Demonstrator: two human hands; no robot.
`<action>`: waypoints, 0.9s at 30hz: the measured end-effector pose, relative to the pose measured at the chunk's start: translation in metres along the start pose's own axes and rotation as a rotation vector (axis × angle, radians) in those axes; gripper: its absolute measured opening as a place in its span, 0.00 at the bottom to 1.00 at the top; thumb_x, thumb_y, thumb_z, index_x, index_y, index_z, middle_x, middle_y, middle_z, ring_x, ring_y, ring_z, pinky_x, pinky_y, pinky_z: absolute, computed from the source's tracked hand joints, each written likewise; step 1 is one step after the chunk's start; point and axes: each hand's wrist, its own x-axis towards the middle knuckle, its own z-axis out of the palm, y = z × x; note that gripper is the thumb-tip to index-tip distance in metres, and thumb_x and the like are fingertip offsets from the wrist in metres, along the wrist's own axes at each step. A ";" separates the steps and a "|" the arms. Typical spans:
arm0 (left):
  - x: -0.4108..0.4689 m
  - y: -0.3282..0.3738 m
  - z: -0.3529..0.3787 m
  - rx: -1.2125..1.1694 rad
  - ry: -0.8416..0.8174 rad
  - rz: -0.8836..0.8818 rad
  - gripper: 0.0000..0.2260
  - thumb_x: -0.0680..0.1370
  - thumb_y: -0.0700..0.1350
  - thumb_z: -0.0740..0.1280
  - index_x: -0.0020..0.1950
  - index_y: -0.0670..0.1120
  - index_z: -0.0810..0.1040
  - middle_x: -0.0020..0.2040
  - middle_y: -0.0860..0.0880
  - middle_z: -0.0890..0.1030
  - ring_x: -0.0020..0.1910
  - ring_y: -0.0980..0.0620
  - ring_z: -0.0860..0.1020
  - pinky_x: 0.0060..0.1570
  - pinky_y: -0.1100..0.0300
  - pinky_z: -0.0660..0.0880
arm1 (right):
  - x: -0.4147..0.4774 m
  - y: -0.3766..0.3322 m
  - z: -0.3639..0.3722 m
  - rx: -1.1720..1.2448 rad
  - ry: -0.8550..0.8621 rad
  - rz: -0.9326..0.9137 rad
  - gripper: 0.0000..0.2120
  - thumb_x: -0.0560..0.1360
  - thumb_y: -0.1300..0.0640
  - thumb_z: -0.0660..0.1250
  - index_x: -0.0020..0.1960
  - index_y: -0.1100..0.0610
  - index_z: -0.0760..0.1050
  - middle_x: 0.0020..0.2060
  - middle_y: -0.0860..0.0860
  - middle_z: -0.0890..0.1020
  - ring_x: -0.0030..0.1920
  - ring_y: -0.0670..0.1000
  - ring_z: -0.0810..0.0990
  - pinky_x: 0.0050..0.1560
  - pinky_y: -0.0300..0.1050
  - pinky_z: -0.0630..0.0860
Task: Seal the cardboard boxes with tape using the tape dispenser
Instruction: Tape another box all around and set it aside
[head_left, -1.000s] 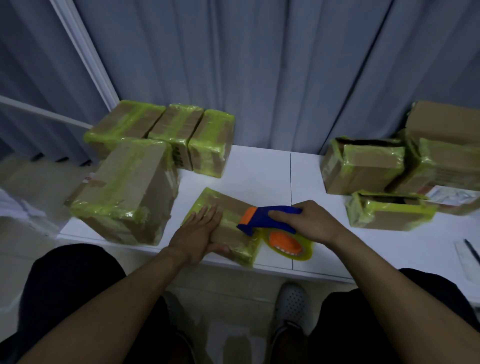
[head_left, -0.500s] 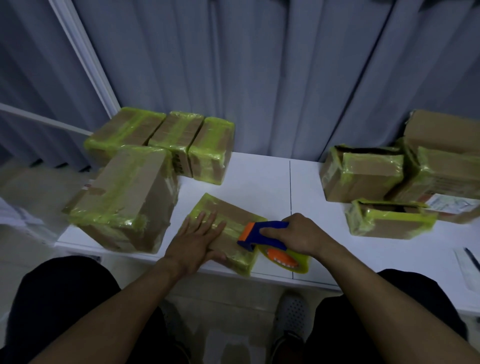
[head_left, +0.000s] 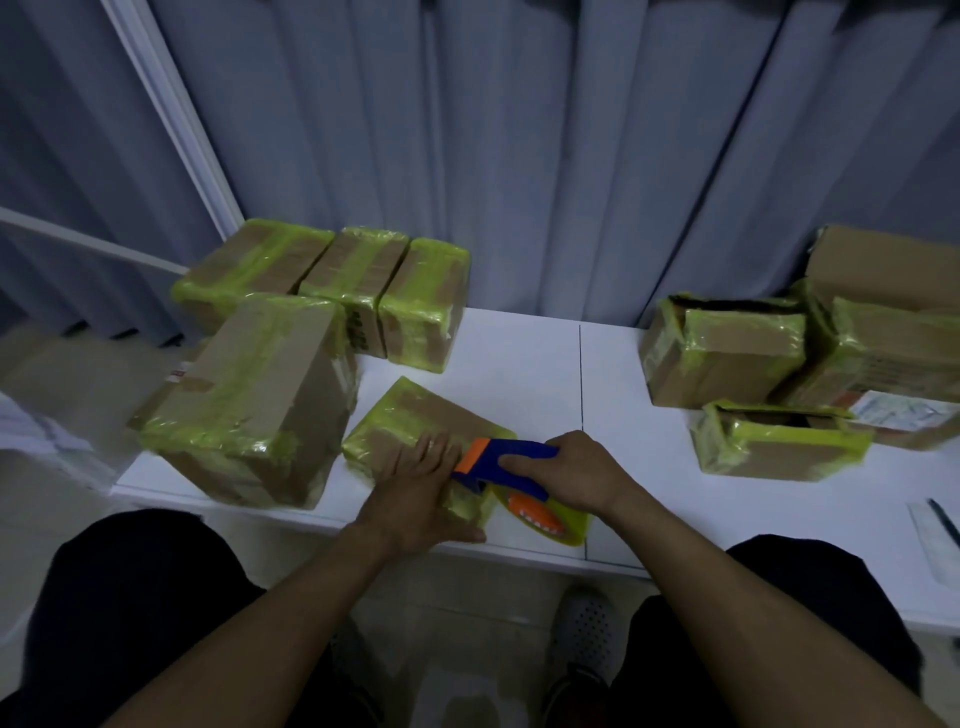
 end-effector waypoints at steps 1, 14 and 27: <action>0.000 0.000 0.003 0.020 0.015 -0.007 0.56 0.64 0.79 0.62 0.82 0.52 0.42 0.81 0.54 0.39 0.79 0.52 0.37 0.77 0.46 0.40 | -0.001 0.000 -0.001 0.012 -0.004 0.001 0.24 0.71 0.37 0.75 0.46 0.61 0.83 0.40 0.55 0.86 0.42 0.51 0.85 0.38 0.41 0.75; 0.001 0.009 -0.002 0.136 -0.029 0.010 0.50 0.71 0.71 0.67 0.82 0.51 0.45 0.81 0.52 0.40 0.80 0.51 0.39 0.76 0.46 0.40 | -0.029 0.017 -0.025 -0.030 -0.016 -0.013 0.25 0.72 0.35 0.73 0.45 0.59 0.84 0.39 0.54 0.86 0.37 0.49 0.84 0.38 0.40 0.74; -0.012 0.015 0.006 0.007 0.019 0.083 0.40 0.78 0.61 0.65 0.81 0.58 0.43 0.79 0.59 0.37 0.79 0.52 0.35 0.72 0.45 0.30 | -0.032 0.038 -0.029 -0.026 -0.143 0.097 0.19 0.75 0.39 0.73 0.43 0.56 0.82 0.37 0.49 0.85 0.33 0.44 0.82 0.33 0.34 0.73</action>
